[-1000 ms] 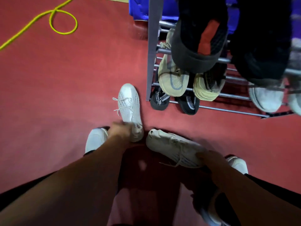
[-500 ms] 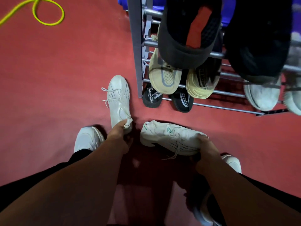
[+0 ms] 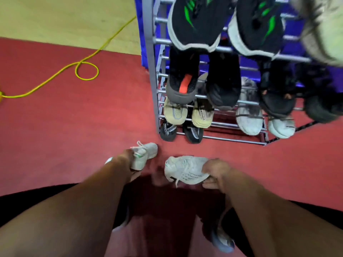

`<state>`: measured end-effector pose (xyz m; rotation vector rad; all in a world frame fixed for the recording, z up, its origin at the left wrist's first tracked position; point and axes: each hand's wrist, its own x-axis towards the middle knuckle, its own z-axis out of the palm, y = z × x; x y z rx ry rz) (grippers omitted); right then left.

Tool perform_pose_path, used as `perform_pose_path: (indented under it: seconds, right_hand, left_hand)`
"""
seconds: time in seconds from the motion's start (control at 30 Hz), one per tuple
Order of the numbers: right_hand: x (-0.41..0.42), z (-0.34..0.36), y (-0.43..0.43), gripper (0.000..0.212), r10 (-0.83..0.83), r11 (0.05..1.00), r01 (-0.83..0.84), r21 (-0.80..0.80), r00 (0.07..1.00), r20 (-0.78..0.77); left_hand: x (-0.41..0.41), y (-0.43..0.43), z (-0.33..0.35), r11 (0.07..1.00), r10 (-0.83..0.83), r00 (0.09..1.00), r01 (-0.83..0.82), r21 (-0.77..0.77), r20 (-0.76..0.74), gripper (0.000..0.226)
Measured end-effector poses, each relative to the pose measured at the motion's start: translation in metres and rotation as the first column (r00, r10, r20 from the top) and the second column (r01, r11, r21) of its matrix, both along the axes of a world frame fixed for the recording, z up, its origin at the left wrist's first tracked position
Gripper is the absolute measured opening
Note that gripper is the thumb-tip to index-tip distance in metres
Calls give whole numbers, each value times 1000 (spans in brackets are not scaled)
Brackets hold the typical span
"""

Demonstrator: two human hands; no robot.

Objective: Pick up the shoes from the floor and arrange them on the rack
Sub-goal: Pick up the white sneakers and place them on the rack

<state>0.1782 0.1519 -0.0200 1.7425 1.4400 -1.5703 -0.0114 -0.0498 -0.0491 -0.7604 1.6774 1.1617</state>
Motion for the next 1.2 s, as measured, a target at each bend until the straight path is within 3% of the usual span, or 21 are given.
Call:
perform_pose_path:
  seconds: [0.1,0.23,0.3,0.47,0.67,0.9,1.2]
  right_hand:
    - [22,36,0,10,-20,996,22,84,1000,-23]
    - [63,93,1,14,-101,986,116,123,987,-123]
    - [85,119,5,15,-179,967,204,152,970,-164]
    - [146,183,10,27,-291,915,355,191,910,-296]
    - [232,228,14,32,-394,840,498,215,833,-388]
    - [312,207,19,19,-571,770,632,91,746,-343]
    - [326,199,49,16,-652,702,712,16,652,-386]
  left_hand:
    - [18,14,52,970,-241,970,241,-22,-28,28]
    - [54,24,123,855,-507,856,514,63,-99,29]
    - [68,26,149,847,-509,851,522,104,-127,28]
    - [101,44,201,861,-504,845,509,-17,-178,37]
    - [159,71,253,775,-609,742,631,-15,-280,38]
    - [205,110,257,642,-745,593,761,-88,-307,27]
    - [249,152,250,557,-817,502,814,-163,-283,28]
